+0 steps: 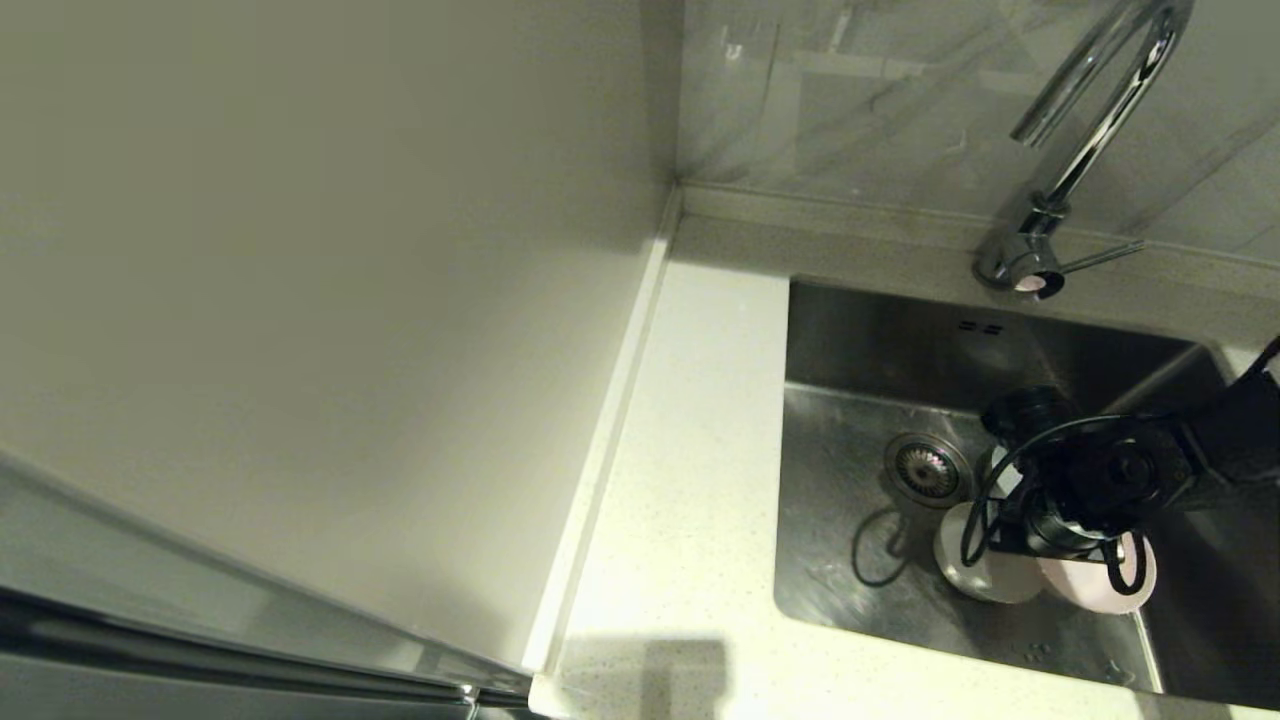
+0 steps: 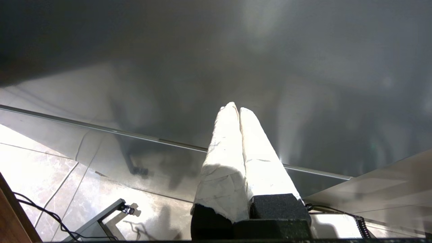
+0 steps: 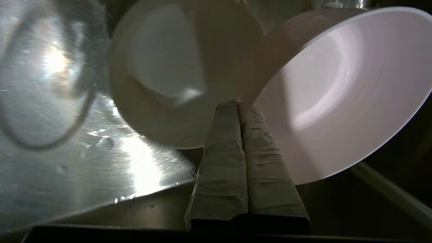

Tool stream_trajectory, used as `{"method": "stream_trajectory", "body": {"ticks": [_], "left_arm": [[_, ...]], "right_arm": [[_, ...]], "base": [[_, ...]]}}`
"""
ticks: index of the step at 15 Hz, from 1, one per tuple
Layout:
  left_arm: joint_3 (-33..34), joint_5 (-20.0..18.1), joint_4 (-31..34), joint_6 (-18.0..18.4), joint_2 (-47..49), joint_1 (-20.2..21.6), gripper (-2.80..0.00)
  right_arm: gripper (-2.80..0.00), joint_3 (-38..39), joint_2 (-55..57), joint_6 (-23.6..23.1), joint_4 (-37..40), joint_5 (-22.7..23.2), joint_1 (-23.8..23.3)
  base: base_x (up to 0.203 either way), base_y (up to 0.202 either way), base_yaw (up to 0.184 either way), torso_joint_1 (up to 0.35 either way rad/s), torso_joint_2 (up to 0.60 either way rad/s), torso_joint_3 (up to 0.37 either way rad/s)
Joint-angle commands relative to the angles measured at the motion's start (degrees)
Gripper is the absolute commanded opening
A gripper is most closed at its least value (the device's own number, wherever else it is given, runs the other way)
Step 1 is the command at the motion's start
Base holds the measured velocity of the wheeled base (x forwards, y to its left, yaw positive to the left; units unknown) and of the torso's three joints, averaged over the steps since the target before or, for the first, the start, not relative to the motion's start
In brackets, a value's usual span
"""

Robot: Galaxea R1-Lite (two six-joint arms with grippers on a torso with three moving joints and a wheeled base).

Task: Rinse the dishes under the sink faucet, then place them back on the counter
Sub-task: Put a bowl into the sink

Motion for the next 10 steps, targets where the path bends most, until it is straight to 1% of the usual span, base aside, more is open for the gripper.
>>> {"method": "stream_trajectory", "body": {"ticks": [1, 3, 10], "left_arm": [[0.0, 0.0, 0.0, -0.1, -0.2, 0.0, -2.80], [0.0, 0.0, 0.0, -0.1, -0.2, -0.1, -2.80], [0.0, 0.0, 0.0, -0.1, -0.2, 0.0, -2.80]], "right_arm": [[-2.80, -0.3, 4.3, 0.3, -0.8, -0.7, -0.3], [-2.80, -0.2, 5.9, 0.4, -2.8, -0.9, -1.1], [-2.80, -1.3, 6.7, 0.3, -2.9, -1.2, -1.9]], "base": [[0.000, 0.000, 0.000, 0.000, 0.00, 0.000], [0.000, 0.000, 0.000, 0.000, 0.00, 0.000], [0.000, 0.000, 0.000, 0.000, 0.00, 0.000]]}}
